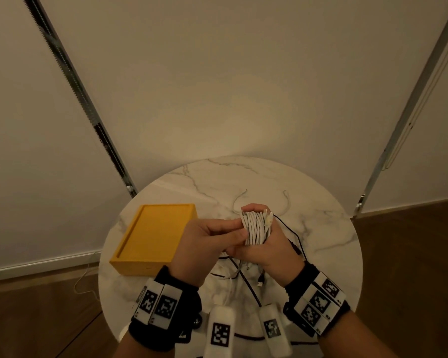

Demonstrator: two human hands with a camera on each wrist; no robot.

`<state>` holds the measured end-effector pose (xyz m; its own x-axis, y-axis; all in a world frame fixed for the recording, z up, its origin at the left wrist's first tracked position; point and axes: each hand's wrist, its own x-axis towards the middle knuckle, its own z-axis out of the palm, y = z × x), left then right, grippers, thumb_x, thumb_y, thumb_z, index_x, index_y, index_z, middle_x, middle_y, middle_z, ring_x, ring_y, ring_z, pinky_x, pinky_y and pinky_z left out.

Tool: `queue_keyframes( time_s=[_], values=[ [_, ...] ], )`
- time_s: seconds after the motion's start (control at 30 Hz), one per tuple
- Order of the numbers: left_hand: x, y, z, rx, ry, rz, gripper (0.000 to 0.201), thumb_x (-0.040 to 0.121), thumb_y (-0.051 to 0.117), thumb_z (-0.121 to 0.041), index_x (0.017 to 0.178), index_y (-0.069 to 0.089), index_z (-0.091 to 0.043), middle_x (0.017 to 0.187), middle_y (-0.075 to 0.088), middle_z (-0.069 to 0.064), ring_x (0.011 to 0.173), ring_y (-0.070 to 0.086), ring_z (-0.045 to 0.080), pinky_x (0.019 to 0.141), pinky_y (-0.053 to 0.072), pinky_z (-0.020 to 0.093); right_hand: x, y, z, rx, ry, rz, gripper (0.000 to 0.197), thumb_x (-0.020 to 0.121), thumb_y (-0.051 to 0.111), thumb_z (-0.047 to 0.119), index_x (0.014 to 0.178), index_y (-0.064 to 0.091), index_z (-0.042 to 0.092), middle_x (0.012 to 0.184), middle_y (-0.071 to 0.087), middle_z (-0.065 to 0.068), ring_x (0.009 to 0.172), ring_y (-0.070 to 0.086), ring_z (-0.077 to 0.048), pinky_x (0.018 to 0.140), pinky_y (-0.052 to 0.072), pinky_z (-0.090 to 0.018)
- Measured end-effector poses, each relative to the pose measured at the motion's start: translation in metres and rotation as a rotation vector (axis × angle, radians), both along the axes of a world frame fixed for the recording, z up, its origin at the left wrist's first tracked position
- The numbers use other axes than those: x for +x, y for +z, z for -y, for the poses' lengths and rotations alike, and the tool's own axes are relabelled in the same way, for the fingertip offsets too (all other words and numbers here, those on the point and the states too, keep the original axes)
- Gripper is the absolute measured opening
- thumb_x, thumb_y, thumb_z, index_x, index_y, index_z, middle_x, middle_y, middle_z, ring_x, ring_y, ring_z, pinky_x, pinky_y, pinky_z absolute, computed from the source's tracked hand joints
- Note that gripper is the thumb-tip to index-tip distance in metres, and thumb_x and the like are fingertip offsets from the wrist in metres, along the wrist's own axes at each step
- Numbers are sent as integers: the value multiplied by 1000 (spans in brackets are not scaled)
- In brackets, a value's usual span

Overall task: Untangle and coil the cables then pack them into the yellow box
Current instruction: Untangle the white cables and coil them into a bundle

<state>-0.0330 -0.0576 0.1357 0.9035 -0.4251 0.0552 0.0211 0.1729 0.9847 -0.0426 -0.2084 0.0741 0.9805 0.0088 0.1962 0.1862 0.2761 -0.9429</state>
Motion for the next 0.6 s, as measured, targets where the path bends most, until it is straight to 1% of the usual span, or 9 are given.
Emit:
queue_keyframes(
  time_s=[0.07, 0.1, 0.13, 0.2, 0.27, 0.33, 0.43, 0.53, 0.6],
  values=[
    [1, -2, 0, 14, 25, 13, 22, 85, 66, 9, 96, 78, -5, 96, 76, 17, 92, 74, 30, 76, 61, 33, 0, -1, 0, 3, 0, -2, 73, 62, 82, -11, 121, 42, 5, 87, 65, -3, 77, 63, -15, 69, 56, -31],
    [1, -4, 0, 24, 38, 22, 21, 84, 67, 9, 95, 78, -5, 95, 76, 17, 92, 74, 31, 77, 61, 34, 0, 0, 0, 10, 7, -3, 71, 63, 77, -14, 122, 41, 2, 82, 65, 4, 74, 62, -11, 66, 54, -27],
    [1, -5, 1, 32, 48, 31, 21, 84, 67, 9, 96, 78, -4, 95, 76, 16, 93, 74, 31, 78, 61, 34, -1, 0, 0, 18, 12, -4, 69, 63, 74, -16, 121, 40, -1, 78, 63, 7, 71, 60, -9, 62, 53, -26],
    [0, -6, 2, 40, 56, 54, 20, 84, 68, 9, 101, 76, 0, 96, 77, 15, 95, 74, 28, 79, 60, 31, -2, 1, 0, 24, 12, 1, 67, 62, 69, -16, 120, 40, -1, 76, 60, 4, 68, 57, -11, 59, 50, -26],
    [-2, -5, 3, 48, 65, 94, 20, 84, 69, 8, 102, 75, 0, 96, 77, 12, 95, 74, 24, 79, 59, 28, -1, 2, 0, 17, 3, 4, 65, 61, 68, -16, 118, 42, 1, 78, 58, 0, 69, 56, -13, 58, 49, -27],
    [-5, -5, 5, 53, 85, 133, 19, 84, 70, 6, 100, 76, -2, 94, 78, 8, 93, 75, 22, 77, 59, 26, -1, 3, -1, 19, -8, -1, 65, 60, 67, -16, 117, 42, 1, 77, 59, 1, 69, 58, -12, 58, 51, -27],
    [-5, -6, 6, 65, 118, 155, 20, 84, 70, 6, 102, 75, -1, 92, 78, 7, 90, 75, 20, 75, 59, 24, -1, 3, -2, 33, -21, 12, 66, 61, 67, -18, 119, 42, 0, 76, 60, 3, 67, 59, -9, 57, 51, -25],
    [-4, -6, 6, 75, 130, 166, 21, 84, 70, 7, 101, 75, -3, 90, 78, 6, 86, 76, 19, 72, 59, 24, -3, 2, -4, 43, -41, 29, 70, 62, 74, -16, 122, 42, 2, 85, 60, -9, 75, 61, -18, 63, 55, -29],
    [-4, -7, 6, 79, 135, 173, 21, 83, 70, 8, 100, 75, -5, 87, 78, 3, 84, 76, 16, 70, 59, 21, -4, 2, -6, 47, -53, 29, 71, 62, 76, -16, 122, 42, 1, 88, 60, -11, 78, 63, -19, 67, 56, -30]
  ],
)
